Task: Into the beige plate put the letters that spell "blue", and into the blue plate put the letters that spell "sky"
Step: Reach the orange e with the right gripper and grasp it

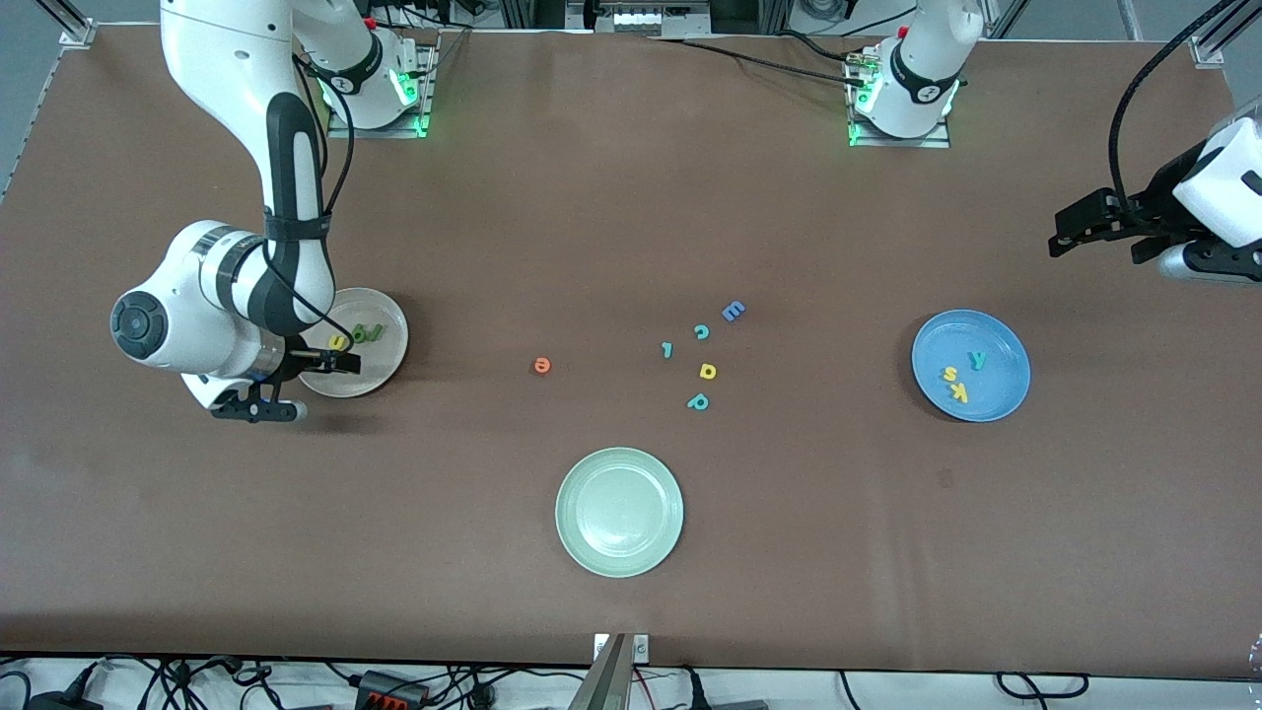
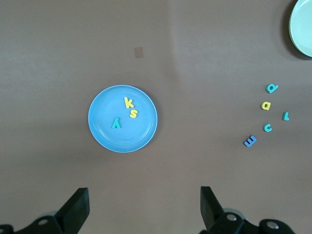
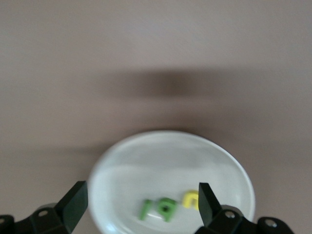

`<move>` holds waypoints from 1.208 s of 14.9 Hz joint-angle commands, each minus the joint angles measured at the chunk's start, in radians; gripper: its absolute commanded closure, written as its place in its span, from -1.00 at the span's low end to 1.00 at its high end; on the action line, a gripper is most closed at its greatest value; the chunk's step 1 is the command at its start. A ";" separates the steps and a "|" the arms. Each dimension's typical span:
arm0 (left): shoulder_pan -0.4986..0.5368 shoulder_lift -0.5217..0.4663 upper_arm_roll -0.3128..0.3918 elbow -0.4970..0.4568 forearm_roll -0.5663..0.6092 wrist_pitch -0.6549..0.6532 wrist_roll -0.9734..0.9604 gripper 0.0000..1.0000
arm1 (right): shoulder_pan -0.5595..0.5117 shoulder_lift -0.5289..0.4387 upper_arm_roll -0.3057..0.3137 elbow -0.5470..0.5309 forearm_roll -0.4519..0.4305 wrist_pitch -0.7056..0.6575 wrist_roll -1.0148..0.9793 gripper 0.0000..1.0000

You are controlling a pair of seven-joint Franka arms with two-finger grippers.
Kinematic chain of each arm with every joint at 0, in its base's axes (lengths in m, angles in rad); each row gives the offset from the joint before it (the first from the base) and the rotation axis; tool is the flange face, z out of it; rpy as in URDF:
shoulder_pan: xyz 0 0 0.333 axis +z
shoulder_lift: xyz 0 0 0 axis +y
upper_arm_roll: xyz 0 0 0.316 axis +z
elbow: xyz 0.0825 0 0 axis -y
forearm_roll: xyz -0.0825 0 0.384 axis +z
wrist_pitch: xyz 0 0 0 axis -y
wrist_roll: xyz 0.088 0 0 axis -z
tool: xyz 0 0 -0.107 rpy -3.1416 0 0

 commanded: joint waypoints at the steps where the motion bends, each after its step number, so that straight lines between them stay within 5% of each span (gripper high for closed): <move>1: 0.005 0.014 0.004 0.035 -0.025 -0.023 -0.009 -1.00 | -0.007 0.065 0.053 0.118 0.022 -0.029 0.044 -1.00; 4: 0.003 0.014 0.004 0.033 -0.025 -0.023 -0.009 -1.00 | 0.027 0.069 0.130 0.136 -0.004 -0.018 0.136 -1.00; 14: 0.008 0.016 0.003 0.033 -0.025 -0.023 -0.009 -1.00 | 0.222 0.174 0.136 0.193 -0.001 0.039 0.547 -1.00; 18: 0.008 0.016 0.003 0.033 -0.025 -0.023 -0.009 -1.00 | 0.239 0.188 0.189 0.195 -0.001 0.131 0.618 -1.00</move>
